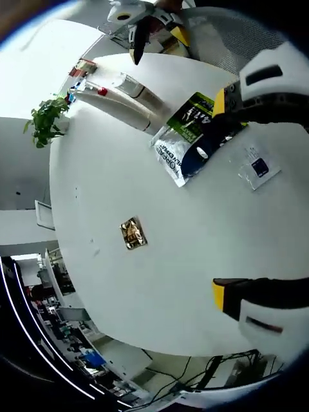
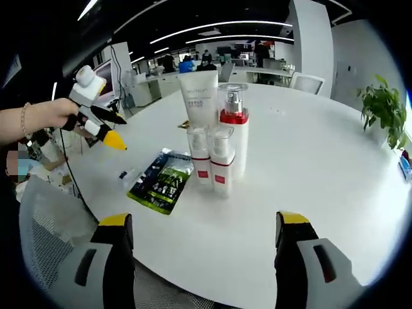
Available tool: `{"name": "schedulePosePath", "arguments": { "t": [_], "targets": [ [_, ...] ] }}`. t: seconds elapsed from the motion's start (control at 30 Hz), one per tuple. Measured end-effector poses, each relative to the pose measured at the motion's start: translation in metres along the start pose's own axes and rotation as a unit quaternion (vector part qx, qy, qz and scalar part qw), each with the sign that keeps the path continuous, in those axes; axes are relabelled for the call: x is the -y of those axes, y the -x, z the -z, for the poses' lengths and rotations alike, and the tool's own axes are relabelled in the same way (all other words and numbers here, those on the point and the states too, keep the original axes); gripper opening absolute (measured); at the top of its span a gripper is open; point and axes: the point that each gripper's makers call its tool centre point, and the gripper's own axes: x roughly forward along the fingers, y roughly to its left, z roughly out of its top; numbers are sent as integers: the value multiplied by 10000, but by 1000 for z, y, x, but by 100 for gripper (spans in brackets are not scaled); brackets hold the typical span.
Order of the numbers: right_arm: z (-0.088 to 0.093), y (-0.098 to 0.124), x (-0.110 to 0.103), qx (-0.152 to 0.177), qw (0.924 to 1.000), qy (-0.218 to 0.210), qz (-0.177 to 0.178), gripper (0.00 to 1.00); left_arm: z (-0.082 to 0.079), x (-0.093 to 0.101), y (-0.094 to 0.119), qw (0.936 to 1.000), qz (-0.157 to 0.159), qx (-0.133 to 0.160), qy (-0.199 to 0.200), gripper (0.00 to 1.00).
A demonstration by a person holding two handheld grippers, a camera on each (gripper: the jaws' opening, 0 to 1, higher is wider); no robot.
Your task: Arrange the skincare products in the storage area until every visible bottle or jar stands upright without overlapping.
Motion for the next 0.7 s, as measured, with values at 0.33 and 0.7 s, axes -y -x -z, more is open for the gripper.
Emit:
{"name": "schedulePosePath", "arguments": {
  "t": [0.33,0.7],
  "targets": [
    [3,-1,4,-52,9999,-114,52,91,-26,-17,-24,9999,-23,-93,112,99],
    [4,-1,5,-107,9997,-221,90,91,-52,-37,-52,9994,-62,-251,218,99]
  ]
}}
